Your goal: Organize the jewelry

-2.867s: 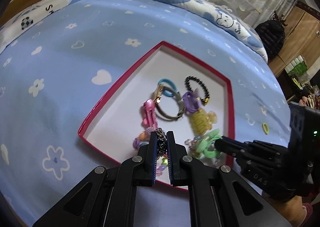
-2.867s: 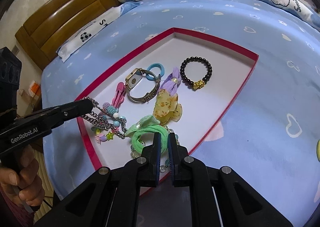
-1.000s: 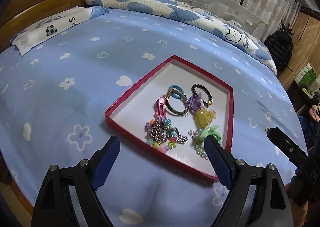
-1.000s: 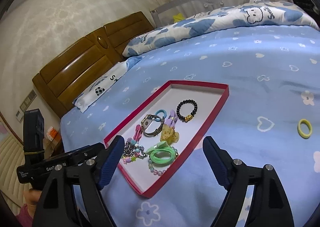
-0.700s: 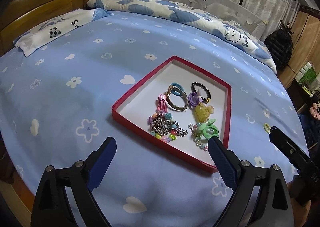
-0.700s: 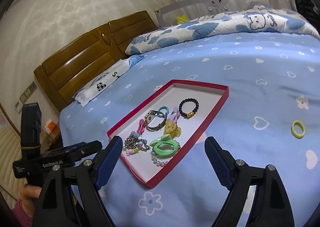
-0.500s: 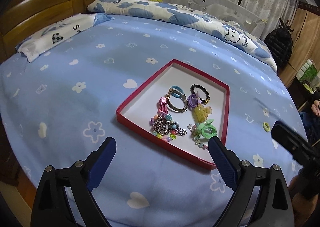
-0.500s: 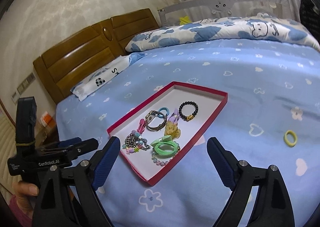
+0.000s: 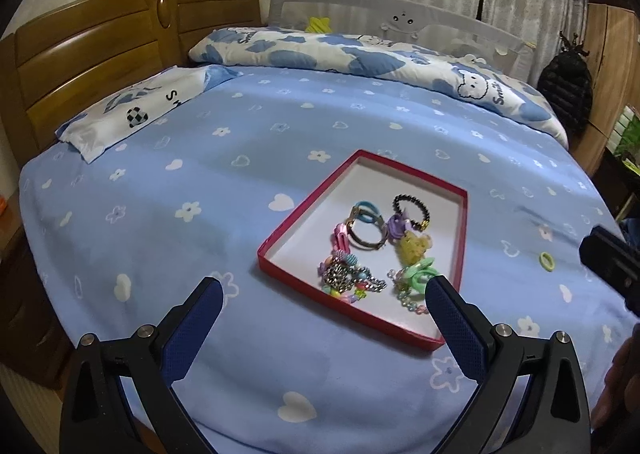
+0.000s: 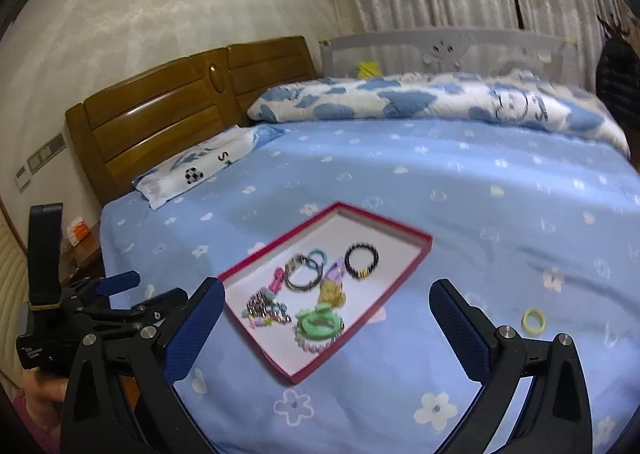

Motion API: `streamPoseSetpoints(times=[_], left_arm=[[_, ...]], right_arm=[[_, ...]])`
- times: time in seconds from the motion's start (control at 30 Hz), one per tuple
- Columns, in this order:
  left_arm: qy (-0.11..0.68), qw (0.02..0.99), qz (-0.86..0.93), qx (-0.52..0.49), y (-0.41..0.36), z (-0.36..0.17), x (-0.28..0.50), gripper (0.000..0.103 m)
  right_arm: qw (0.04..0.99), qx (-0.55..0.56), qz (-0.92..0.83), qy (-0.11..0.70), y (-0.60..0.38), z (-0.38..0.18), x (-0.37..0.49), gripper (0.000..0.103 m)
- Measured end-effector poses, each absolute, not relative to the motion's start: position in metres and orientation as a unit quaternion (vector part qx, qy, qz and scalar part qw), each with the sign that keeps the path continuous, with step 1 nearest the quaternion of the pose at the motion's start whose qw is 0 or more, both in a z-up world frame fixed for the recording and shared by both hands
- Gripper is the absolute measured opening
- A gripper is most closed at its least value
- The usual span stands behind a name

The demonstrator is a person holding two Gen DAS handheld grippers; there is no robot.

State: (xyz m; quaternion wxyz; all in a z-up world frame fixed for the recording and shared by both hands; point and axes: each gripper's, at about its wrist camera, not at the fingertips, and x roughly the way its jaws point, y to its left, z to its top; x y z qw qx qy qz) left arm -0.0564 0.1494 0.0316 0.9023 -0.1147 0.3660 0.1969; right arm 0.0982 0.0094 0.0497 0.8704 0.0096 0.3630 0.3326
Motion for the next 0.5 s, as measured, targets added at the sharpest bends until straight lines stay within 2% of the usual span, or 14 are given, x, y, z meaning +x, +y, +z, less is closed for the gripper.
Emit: streamPoseSetpoints(times=[0.2, 0.5], left_arm=[[0.368, 0.901, 0.205, -0.101, 0.146, 0.021, -0.054, 0.102], [0.356, 0.908, 0.208, -0.07, 0.139, 0.018, -0.059, 0.102]], right_arm=[[0.872, 0.026, 0.309, 0.379, 0.004, 0.019, 0.097, 0.103], [0.876, 0.009, 0.302, 0.377, 0.01, 0.005, 0.085, 0.103]])
